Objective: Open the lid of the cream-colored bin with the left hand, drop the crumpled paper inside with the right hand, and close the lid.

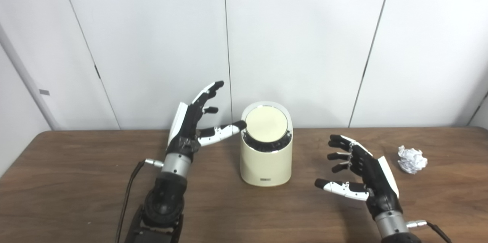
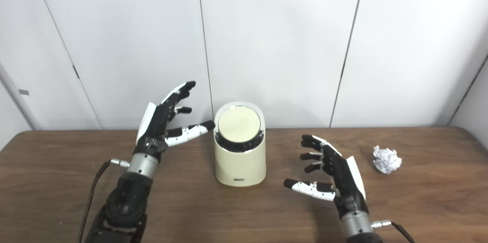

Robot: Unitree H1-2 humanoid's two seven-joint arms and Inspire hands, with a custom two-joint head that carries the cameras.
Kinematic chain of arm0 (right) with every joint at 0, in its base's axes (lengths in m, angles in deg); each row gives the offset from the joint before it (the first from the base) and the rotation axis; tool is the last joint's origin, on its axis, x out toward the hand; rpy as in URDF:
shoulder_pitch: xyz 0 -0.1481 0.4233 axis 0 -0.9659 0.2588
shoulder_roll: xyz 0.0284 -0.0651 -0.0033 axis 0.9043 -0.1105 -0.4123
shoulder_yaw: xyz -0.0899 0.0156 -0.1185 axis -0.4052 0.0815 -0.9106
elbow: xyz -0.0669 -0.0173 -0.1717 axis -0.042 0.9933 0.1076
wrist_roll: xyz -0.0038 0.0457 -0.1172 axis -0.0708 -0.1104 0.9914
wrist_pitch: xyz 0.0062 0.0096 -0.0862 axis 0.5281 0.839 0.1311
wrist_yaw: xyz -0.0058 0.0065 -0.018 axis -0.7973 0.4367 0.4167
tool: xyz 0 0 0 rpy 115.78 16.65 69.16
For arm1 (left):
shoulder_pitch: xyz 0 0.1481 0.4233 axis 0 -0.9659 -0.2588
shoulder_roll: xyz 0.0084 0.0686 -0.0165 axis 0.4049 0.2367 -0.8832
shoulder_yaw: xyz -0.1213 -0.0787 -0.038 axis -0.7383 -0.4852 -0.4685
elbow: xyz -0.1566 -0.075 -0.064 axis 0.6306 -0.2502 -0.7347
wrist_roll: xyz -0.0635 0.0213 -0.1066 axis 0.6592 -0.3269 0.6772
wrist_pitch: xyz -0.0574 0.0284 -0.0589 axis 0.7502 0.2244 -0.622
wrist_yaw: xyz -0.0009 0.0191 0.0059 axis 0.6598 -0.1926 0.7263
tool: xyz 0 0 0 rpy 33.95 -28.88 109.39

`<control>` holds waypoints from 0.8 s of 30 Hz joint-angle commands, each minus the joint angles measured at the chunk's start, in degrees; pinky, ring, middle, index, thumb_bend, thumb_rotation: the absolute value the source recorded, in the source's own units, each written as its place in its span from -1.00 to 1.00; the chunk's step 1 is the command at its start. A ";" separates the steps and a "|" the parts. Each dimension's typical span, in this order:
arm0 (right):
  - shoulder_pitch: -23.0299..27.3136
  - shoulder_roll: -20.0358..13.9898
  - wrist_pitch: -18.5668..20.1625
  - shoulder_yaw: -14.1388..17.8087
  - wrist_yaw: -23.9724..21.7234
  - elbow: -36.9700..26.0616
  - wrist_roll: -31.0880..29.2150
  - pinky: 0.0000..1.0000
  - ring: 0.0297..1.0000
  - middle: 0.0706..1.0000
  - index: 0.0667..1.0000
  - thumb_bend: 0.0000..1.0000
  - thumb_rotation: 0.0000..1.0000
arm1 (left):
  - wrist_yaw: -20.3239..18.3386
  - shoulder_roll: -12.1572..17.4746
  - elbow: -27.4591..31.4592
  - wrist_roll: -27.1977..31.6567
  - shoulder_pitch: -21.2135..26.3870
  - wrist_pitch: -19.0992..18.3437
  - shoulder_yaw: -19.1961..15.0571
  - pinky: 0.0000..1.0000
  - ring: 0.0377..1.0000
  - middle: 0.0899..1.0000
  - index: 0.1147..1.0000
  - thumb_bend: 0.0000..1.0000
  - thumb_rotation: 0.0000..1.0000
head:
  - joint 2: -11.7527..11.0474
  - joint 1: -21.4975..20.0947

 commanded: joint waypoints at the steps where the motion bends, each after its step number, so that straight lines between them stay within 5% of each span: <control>1: 2.01 0.17 -2.75 0.12 0.56 -0.98 -0.11 0.02 0.31 0.51 0.51 0.54 -0.96 | 0.15 -0.16 0.56 -1.57 3.51 -0.53 0.87 0.55 0.81 0.80 0.79 0.73 -0.52 | -0.05 0.01; 11: 2.41 0.61 -3.02 0.04 0.85 -0.61 0.52 0.03 0.33 0.52 0.51 0.54 -0.96 | 0.01 0.22 -2.66 -6.24 6.61 -2.97 4.30 0.65 0.82 0.79 0.84 0.76 -0.52 | -0.26 -0.13; 24: 2.68 1.07 -2.21 -0.37 1.13 -0.94 1.06 0.02 0.30 0.55 0.51 0.55 -0.96 | -1.00 1.76 -5.78 -9.59 9.36 -3.89 6.42 0.54 0.80 0.85 0.85 0.82 -0.48 | -0.39 -0.57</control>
